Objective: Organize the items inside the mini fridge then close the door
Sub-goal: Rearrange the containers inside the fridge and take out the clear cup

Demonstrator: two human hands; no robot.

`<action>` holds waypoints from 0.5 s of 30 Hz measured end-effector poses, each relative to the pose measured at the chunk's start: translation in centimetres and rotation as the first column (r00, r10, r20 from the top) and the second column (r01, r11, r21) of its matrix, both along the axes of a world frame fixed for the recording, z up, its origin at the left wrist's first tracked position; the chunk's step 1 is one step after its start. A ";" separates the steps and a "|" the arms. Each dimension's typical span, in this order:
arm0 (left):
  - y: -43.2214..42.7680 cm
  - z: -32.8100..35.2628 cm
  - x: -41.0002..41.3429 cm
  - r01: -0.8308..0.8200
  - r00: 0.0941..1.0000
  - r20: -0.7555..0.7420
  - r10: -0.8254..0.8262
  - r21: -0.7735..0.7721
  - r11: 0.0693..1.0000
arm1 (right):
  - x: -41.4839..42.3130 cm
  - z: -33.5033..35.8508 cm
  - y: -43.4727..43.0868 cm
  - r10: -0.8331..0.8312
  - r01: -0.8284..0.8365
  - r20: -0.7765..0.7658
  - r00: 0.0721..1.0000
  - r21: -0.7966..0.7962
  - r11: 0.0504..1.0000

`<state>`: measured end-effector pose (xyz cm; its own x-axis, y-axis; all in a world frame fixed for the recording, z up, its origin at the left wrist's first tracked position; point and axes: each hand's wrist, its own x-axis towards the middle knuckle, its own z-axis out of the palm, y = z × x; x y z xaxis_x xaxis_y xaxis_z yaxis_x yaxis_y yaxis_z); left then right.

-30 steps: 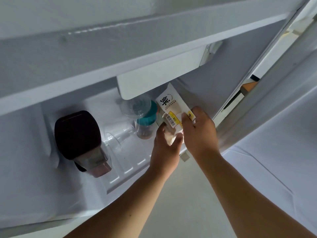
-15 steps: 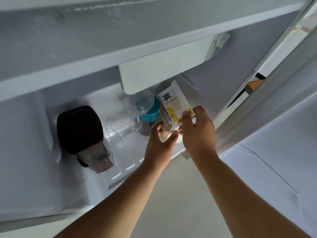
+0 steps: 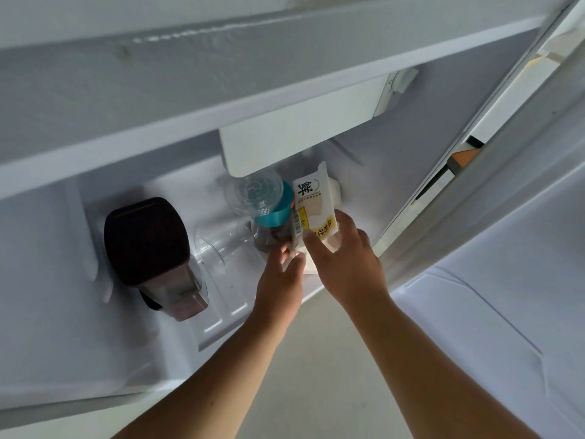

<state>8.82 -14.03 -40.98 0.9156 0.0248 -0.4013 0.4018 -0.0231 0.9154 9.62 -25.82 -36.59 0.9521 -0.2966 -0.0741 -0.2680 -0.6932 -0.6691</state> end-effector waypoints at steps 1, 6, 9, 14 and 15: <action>-0.1 0.0 0.1 0.029 1.000 -0.006 -0.029 -0.007 1.000 | 0.2 -0.2 0.0 0.012 -0.011 -0.025 1.000 0.049 0.999; -0.8 0.2 0.5 0.097 0.995 0.018 -0.097 -0.009 0.995 | 1.6 -0.7 0.3 -0.039 0.030 0.110 0.993 0.081 0.996; -1.1 0.6 1.3 0.124 0.992 0.014 -0.124 -0.010 0.992 | 2.4 -0.5 0.0 -0.045 0.039 0.157 0.987 0.047 0.998; -1.4 1.3 2.5 0.112 0.994 -0.002 -0.113 -0.028 0.993 | 3.7 -0.2 -0.7 -0.040 0.038 0.172 0.984 0.016 0.999; -1.5 1.4 2.5 0.103 0.995 -0.005 -0.103 -0.043 0.994 | 3.9 -0.2 -0.8 -0.035 0.032 0.169 0.985 0.021 0.999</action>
